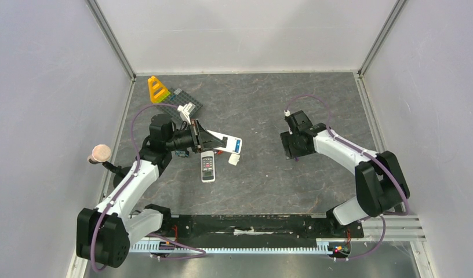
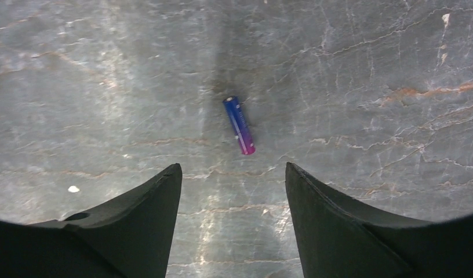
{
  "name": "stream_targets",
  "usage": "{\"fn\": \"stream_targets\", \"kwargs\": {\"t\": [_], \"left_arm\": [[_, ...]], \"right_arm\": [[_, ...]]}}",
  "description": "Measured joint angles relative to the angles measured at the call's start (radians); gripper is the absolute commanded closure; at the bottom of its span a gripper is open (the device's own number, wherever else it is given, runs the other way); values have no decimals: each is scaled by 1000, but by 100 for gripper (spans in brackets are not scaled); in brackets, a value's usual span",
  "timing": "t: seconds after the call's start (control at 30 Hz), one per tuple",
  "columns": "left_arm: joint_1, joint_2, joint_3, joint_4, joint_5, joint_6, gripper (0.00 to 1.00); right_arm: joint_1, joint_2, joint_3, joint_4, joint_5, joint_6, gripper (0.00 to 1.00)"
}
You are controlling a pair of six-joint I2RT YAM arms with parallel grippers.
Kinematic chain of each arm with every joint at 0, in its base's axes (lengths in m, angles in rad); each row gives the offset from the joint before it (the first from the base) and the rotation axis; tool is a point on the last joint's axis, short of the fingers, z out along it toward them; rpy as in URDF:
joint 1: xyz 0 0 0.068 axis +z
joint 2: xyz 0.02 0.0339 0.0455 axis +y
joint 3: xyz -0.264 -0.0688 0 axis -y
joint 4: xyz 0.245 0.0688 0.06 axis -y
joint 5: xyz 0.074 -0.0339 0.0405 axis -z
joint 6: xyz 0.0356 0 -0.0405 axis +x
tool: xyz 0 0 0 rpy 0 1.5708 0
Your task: Load the batteries into the remote control
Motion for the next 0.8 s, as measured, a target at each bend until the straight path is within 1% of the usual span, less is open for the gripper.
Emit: {"fn": "stream_targets", "kwargs": {"t": [0.2, 0.33, 0.5, 0.67, 0.8], "left_arm": [[6, 41, 0, 6, 0, 7, 98], [11, 69, -2, 51, -2, 5, 98], [11, 90, -2, 92, -2, 2, 98], [11, 93, -5, 108, -2, 2, 98], [13, 93, -7, 113, -2, 2, 98]], "right_arm": [[-71, 76, 37, 15, -40, -53, 50], [-102, 118, 54, 23, -90, -89, 55], [-108, 172, 70, 23, -129, -126, 67], [-107, 199, 78, 23, -148, -141, 76], [-107, 203, 78, 23, -152, -148, 79]]}}
